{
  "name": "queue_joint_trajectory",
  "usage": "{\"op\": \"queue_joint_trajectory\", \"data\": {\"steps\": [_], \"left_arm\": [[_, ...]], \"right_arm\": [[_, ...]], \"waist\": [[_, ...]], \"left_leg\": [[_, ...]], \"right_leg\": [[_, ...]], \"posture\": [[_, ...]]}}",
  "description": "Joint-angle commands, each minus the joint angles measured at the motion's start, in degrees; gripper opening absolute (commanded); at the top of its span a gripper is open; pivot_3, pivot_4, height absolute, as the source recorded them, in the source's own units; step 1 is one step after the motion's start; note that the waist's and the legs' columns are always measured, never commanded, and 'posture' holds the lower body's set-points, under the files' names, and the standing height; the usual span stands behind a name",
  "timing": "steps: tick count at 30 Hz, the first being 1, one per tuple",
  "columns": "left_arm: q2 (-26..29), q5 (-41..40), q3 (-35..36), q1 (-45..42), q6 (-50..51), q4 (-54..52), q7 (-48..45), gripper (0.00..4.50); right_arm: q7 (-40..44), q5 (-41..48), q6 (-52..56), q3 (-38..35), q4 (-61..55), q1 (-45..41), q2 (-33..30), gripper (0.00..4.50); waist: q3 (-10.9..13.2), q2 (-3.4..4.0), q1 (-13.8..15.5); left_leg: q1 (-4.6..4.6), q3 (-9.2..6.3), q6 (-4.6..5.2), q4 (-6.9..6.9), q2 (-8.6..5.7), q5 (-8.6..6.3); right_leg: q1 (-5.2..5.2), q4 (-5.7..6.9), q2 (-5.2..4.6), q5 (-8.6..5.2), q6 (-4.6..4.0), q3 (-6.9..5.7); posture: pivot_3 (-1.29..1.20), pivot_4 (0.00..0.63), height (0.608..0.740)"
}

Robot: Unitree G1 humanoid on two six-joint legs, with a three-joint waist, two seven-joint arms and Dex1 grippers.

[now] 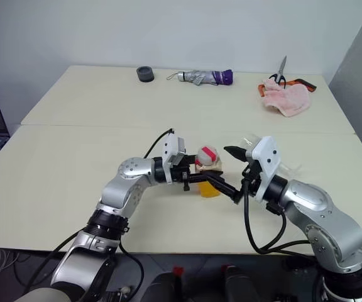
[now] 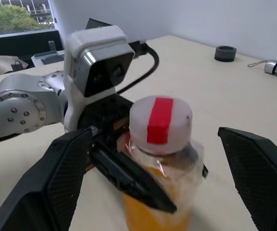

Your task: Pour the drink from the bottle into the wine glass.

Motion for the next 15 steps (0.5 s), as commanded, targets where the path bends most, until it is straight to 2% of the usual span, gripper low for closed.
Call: {"op": "queue_joint_trajectory", "data": {"steps": [1, 15], "left_arm": [[-0.4, -1.5, 0.8, -2.9, -2.1, 0.8, -2.6, 1.82], [-0.9, -0.1, 0.3, -3.6, -3.8, 2.4, -4.5, 1.82]], "right_arm": [[-1.1, 0.4, -0.4, -0.4, -0.9, -1.6, 1.1, 4.5], [0.1, -6.8, -5.2, 5.7, 4.5, -4.4, 3.2, 4.5]], "waist": [[0.0, 0.0, 0.0], [0.0, 0.0, 0.0]], "left_leg": [[0.0, -0.02, 0.0, 0.0, 0.0, 0.0], [-0.01, -0.02, 0.0, 0.0, 0.02, 0.0]], "right_leg": [[0.0, 0.0, 0.0, 0.0, 0.0, -0.02], [-0.02, 0.0, 0.0, 0.0, 0.0, -0.02]], "posture": [[0.0, 0.15, 0.74], [0.0, 0.15, 0.74]]}}
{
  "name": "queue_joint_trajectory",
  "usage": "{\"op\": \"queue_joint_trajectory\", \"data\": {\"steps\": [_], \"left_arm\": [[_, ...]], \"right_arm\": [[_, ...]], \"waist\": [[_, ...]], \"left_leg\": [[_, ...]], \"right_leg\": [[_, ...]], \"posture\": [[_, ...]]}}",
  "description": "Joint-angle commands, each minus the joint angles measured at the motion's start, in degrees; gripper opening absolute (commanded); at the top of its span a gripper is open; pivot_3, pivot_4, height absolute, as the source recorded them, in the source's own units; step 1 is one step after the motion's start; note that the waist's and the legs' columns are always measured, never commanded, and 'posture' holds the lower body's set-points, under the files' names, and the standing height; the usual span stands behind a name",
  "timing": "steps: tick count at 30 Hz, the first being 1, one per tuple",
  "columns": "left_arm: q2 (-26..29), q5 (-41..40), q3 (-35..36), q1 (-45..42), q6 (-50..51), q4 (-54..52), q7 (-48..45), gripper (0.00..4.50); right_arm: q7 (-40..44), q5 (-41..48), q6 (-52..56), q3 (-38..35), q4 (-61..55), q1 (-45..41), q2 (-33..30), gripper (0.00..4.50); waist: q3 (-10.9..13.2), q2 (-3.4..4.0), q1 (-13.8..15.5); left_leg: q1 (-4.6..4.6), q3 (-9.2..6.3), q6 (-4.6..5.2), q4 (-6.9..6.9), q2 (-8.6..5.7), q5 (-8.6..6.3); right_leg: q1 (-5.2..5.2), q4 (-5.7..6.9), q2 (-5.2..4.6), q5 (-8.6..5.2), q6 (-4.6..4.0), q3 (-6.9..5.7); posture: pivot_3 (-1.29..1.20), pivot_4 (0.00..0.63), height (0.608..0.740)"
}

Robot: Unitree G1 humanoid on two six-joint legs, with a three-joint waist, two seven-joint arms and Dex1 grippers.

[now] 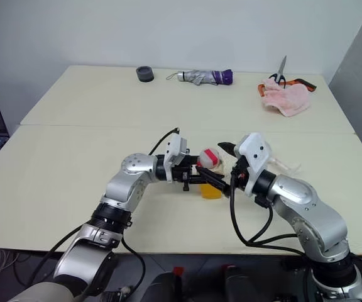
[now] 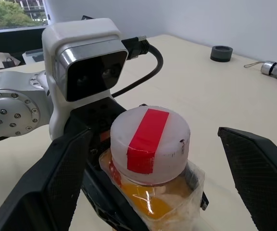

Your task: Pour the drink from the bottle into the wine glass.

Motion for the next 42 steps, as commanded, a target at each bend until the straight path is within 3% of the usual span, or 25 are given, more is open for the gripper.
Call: {"op": "queue_joint_trajectory", "data": {"steps": [1, 2, 5, 11, 12, 16, 22, 27, 35, 42], "left_arm": [[-0.4, -0.5, 0.5, -1.5, -1.4, -1.0, -0.2, 1.82], [-0.5, -0.5, 0.5, -1.5, -1.4, -1.0, -0.2, 1.82], [-0.5, -0.4, 0.6, -1.4, -1.6, -0.9, 0.0, 1.82], [-0.5, -0.4, 0.6, -1.0, -1.5, -1.3, 0.3, 1.82], [-0.5, -0.5, 0.6, -1.0, -1.4, -1.3, 0.4, 1.82], [-0.4, -0.6, 0.6, -0.8, -1.2, -1.5, 0.1, 1.82], [0.3, -0.8, 0.4, -1.9, -1.4, -1.3, -2.1, 1.82], [0.1, -0.6, 0.6, -2.0, -2.2, -1.2, -1.5, 1.81], [-0.5, -0.9, 1.4, -1.3, -0.7, -1.5, 2.0, 1.81], [-0.4, -0.6, 1.6, -2.7, -0.8, 0.6, 1.5, 1.81]], "right_arm": [[0.6, -1.2, -2.5, 0.3, 0.0, -1.6, 1.0, 4.5], [0.8, -1.2, -2.8, 0.2, 0.1, -1.6, 1.2, 4.5], [1.1, -1.3, -3.4, 0.0, 0.7, -2.1, 2.0, 3.91], [1.7, -1.7, -3.7, 0.2, 1.1, -2.6, 2.4, 1.91], [1.9, -1.7, -3.7, 0.2, 1.1, -2.6, 2.4, 1.9], [5.0, -1.5, -4.2, 0.9, 2.0, -3.2, 1.3, 1.9], [31.3, 0.6, -9.3, 2.8, 16.4, -13.3, -8.9, 1.9], [37.6, 0.2, -9.8, 2.8, 24.8, -19.2, -10.1, 1.9], [17.1, 3.7, -4.9, -8.1, 5.7, -5.9, -4.2, 4.5], [-2.7, -6.0, -1.8, -2.1, -7.2, 1.3, 3.5, 4.5]], "waist": [[0.0, 0.0, 0.0], [0.0, 0.0, 0.0], [0.0, 0.0, 0.0], [0.0, 0.0, 0.0], [0.0, 0.0, 0.0], [0.0, 0.0, 0.0], [0.1, 0.07, 0.0], [0.1, 0.08, -0.1], [0.1, 0.08, 0.2], [0.1, 0.08, -0.2]], "left_leg": [[0.0, 0.0, 0.0, 0.0, 0.0, 0.0], [0.0, 0.0, 0.0, 0.0, 0.0, 0.0], [-0.01, 0.0, 0.0, 0.0, 0.0, 0.0], [0.0, 0.0, 0.0, 0.0, 0.01, 0.0], [-0.01, -0.01, 0.0, 0.0, 0.0, 0.0], [0.0, 0.0, 0.0, 0.0, 0.0, 0.0], [0.01, 0.03, 0.02, 0.04, -0.05, 0.0], [0.01, -0.03, 0.02, 0.01, 0.04, 0.0], [-0.16, -0.08, 0.02, 0.04, 0.06, 0.0], [-0.06, -0.08, 0.01, 0.04, -0.01, 0.0]], "right_leg": [[0.0, 0.0, 0.0, 0.0, 0.0, 0.0], [0.0, 0.01, 0.0, 0.0, 0.0, 0.0], [-0.01, 0.0, 0.0, 0.0, 0.0, 0.0], [-0.01, 0.01, 0.0, 0.0, 0.0, -0.01], [-0.01, 0.01, 0.0, 0.0, 0.0, -0.01], [-0.01, 0.01, 0.0, 0.0, 0.0, -0.01], [0.0, 0.0, -0.02, 0.01, 0.0, -0.01], [-0.02, 0.02, 0.05, 0.0, -0.02, -0.06], [-0.06, 0.0, -0.19, 0.0, -0.02, -0.04], [-0.05, 0.06, -0.03, -0.01, 0.0, -0.04]], "posture": [[0.0, 0.15, 0.74], [0.0, 0.15, 0.74], [0.0, 0.15, 0.74], [0.0, 0.15, 0.74], [0.0, 0.15, 0.74], [0.0, 0.15, 0.74], [0.0, 0.15, 0.74], [0.0, 0.15, 0.74], [0.0, 0.15, 0.74], [0.0, 0.15, 0.74]]}}
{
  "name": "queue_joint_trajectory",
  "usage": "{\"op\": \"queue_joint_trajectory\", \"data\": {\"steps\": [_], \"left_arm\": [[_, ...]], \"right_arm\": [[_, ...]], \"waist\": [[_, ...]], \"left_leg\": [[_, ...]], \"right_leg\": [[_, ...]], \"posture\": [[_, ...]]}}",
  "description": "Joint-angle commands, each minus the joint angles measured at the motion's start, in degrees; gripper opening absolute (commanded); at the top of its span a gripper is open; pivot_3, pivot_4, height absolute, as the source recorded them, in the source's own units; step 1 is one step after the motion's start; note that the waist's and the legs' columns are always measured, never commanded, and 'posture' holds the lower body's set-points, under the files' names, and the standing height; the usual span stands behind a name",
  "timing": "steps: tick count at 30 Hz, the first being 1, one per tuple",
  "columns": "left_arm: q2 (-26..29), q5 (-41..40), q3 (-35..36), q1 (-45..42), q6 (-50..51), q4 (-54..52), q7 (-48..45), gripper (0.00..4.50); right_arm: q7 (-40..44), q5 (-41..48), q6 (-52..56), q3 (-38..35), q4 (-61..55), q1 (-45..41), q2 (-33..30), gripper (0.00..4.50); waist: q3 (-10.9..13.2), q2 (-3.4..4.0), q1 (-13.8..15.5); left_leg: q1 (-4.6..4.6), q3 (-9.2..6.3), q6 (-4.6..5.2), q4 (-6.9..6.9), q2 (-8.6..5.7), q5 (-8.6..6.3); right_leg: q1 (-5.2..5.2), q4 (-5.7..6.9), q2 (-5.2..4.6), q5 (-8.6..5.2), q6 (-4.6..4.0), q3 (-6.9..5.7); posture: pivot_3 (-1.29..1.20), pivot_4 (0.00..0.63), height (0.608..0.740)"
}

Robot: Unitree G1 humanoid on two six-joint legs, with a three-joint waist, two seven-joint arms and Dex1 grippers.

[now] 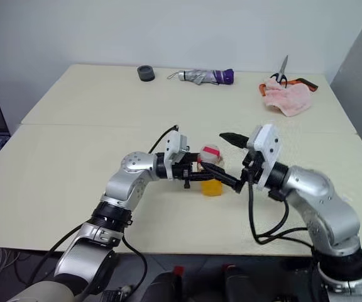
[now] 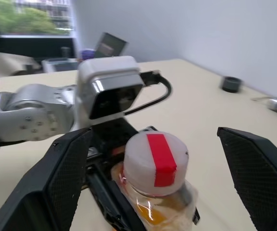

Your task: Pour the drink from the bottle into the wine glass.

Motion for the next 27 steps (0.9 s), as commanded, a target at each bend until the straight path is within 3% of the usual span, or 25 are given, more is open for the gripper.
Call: {"op": "queue_joint_trajectory", "data": {"steps": [1, 6, 18, 26, 27], "left_arm": [[-0.2, -0.7, 1.1, -2.2, -1.1, 0.7, -0.5, 1.81], [-0.2, -0.2, 0.8, -3.5, -2.3, 2.9, -1.5, 1.81], [-0.1, 0.8, 0.7, -4.2, -4.2, 4.6, -2.0, 1.81], [0.0, 0.9, 0.7, -3.8, -4.3, 4.1, -1.9, 1.81], [0.1, 0.8, 0.7, -3.7, -4.2, 4.1, -1.9, 1.81]], "right_arm": [[-9.0, -5.1, 0.7, 3.5, -5.0, 0.5, 3.5, 4.5], [-13.7, -9.6, -0.2, 6.9, -4.7, 1.4, 6.8, 4.5], [-14.7, -12.3, -1.3, 9.8, -2.9, 1.5, 10.3, 4.5], [-12.9, -11.1, -1.4, 10.5, -2.6, 1.3, 10.8, 1.85], [-12.3, -10.6, -1.4, 10.6, -2.5, 1.3, 10.7, 1.85]], "waist": [[0.0, 0.0, -0.2], [0.0, 0.0, 0.0], [0.0, 0.0, 0.0], [0.0, 0.0, 0.0], [0.0, 0.0, 0.0]], "left_leg": [[0.03, 0.04, 0.0, 0.0, 0.02, 0.0], [0.02, 0.03, -0.01, 0.01, 0.02, 0.01], [0.0, 0.03, -0.01, 0.0, 0.02, 0.0], [0.01, 0.03, -0.01, 0.0, 0.02, 0.0], [0.01, 0.03, -0.01, 0.0, 0.02, 0.0]], "right_leg": [[0.0, 0.02, 0.04, 0.0, 0.0, 0.03], [0.0, 0.01, 0.06, 0.0, 0.0, 0.02], [0.0, -0.01, 0.05, 0.0, 0.0, 0.02], [0.0, -0.01, 0.05, 0.0, -0.01, 0.02], [0.0, -0.01, 0.05, 0.0, -0.01, 0.02]], "posture": [[0.0, 0.15, 0.74], [0.0, 0.15, 0.74], [0.0, 0.15, 0.74], [0.0, 0.15, 0.74], [0.0, 0.15, 0.74]]}}
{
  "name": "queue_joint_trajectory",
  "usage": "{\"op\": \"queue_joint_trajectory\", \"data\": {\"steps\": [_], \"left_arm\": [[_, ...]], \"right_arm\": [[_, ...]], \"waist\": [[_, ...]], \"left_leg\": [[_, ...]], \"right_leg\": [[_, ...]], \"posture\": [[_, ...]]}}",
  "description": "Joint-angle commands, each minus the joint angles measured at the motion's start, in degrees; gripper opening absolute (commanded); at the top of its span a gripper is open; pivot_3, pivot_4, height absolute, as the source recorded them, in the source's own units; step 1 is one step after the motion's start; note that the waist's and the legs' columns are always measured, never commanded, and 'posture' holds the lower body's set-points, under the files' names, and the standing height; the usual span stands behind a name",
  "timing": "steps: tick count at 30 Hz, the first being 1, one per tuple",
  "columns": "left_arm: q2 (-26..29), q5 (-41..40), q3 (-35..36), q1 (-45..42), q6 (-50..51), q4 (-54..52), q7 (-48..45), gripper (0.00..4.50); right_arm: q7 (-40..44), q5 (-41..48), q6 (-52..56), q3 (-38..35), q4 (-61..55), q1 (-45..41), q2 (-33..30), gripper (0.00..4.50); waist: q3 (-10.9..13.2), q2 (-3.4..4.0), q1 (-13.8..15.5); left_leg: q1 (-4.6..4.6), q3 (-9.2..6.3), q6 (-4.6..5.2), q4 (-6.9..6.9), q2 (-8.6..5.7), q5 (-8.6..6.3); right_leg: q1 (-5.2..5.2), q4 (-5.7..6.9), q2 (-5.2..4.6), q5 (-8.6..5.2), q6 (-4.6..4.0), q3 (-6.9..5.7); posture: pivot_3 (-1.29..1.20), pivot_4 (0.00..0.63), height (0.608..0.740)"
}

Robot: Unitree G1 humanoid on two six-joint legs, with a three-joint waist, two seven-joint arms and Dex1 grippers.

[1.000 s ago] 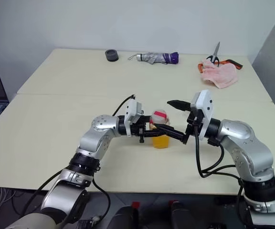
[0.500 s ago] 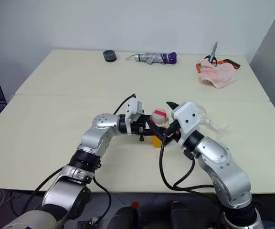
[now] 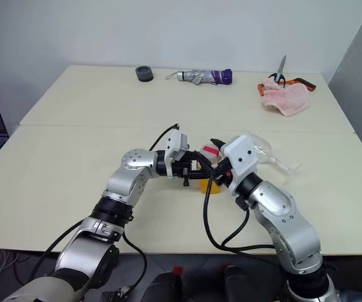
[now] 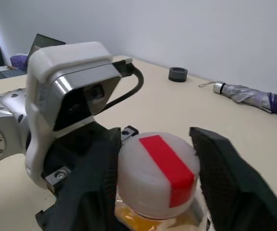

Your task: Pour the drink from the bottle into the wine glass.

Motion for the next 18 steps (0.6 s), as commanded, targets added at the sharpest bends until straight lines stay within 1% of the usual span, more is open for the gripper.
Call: {"op": "queue_joint_trajectory", "data": {"steps": [1, 2, 4, 6, 8, 10, 13, 15, 18], "left_arm": [[-0.1, -0.3, 0.7, -1.1, -0.6, -1.4, 0.0, 1.81], [-0.1, -0.4, 0.7, -1.1, -0.6, -1.4, -0.1, 1.81], [0.0, -0.7, 0.7, -1.1, -0.8, -1.6, -1.0, 1.81], [0.2, -1.2, 0.6, -1.2, -0.4, -2.3, -2.1, 1.81], [0.8, -1.2, 0.2, -1.3, -0.6, -2.9, -3.4, 1.81], [1.1, -0.8, 0.0, -1.5, -1.3, -3.0, -4.1, 1.81], [1.3, -0.7, 0.3, -1.8, -1.4, -3.1, -4.2, 1.81], [1.2, -0.7, 0.6, -1.7, -1.2, -3.2, -3.4, 1.81], [1.0, -0.6, 0.9, -1.5, -0.6, -3.2, -2.0, 1.81]], "right_arm": [[3.6, 2.1, -1.6, 0.9, -1.0, -0.7, -0.2, 1.85], [5.4, 3.1, -2.1, 0.9, -0.5, -0.9, -0.6, 1.85], [11.5, 4.5, -4.9, -0.1, 2.9, -2.5, -3.2, 1.85], [20.0, 5.9, -8.4, -1.3, 8.2, -6.0, -7.1, 1.85], [30.5, 8.6, -9.9, -2.1, 14.7, -10.9, -11.7, 1.85], [37.1, 10.2, -10.2, -2.2, 19.5, -14.2, -14.7, 1.85], [41.9, 13.0, -8.1, -3.1, 24.9, -18.3, -16.3, 1.85], [42.1, 14.6, -6.4, -4.3, 24.7, -18.2, -16.8, 1.85], [37.6, 14.6, -6.9, -7.4, 22.0, -16.2, -16.0, 2.91]], "waist": [[0.0, 0.0, 0.0], [0.0, 0.0, 0.0], [0.0, 0.0, 0.0], [0.0, 0.0, -0.1], [0.0, 0.0, -0.1], [0.0, 0.01, -0.1], [0.0, 0.01, 0.0], [0.0, 0.01, 0.0], [0.0, 0.01, 0.1]], "left_leg": [[0.0, -0.01, 0.0, 0.0, 0.0, 0.0], [0.0, -0.01, 0.0, 0.0, 0.0, 0.0], [0.0, 0.0, 0.0, 0.0, -0.01, 0.0], [0.02, 0.03, 0.01, 0.01, -0.02, 0.0], [0.03, 0.02, 0.01, 0.01, -0.02, 0.0], [0.04, 0.04, 0.02, 0.01, -0.02, -0.01], [0.02, -0.03, 0.02, -0.03, 0.0, -0.01], [0.0, -0.03, 0.02, -0.03, 0.0, -0.01], [-0.03, -0.04, 0.02, -0.03, 0.0, -0.01]], "right_leg": [[0.0, 0.0, 0.0, 0.0, 0.0, -0.01], [0.0, 0.0, 0.0, 0.0, 0.0, -0.01], [0.0, 0.0, 0.0, 0.0, 0.0, 0.0], [0.01, 0.0, 0.0, 0.0, 0.0, -0.01], [0.01, 0.0, 0.0, 0.0, 0.0, -0.02], [0.01, 0.0, 0.01, 0.01, 0.0, -0.02], [0.02, -0.02, 0.02, 0.0, -0.02, -0.09], [0.02, -0.03, 0.0, 0.0, -0.03, -0.08], [0.01, -0.04, -0.06, 0.0, -0.03, -0.08]], "posture": [[0.0, 0.15, 0.74], [0.0, 0.15, 0.74], [0.0, 0.15, 0.74], [0.0, 0.15, 0.74], [0.0, 0.15, 0.74], [0.0, 0.15, 0.74], [0.0, 0.15, 0.74], [0.0, 0.15, 0.74], [0.0, 0.15, 0.74]]}}
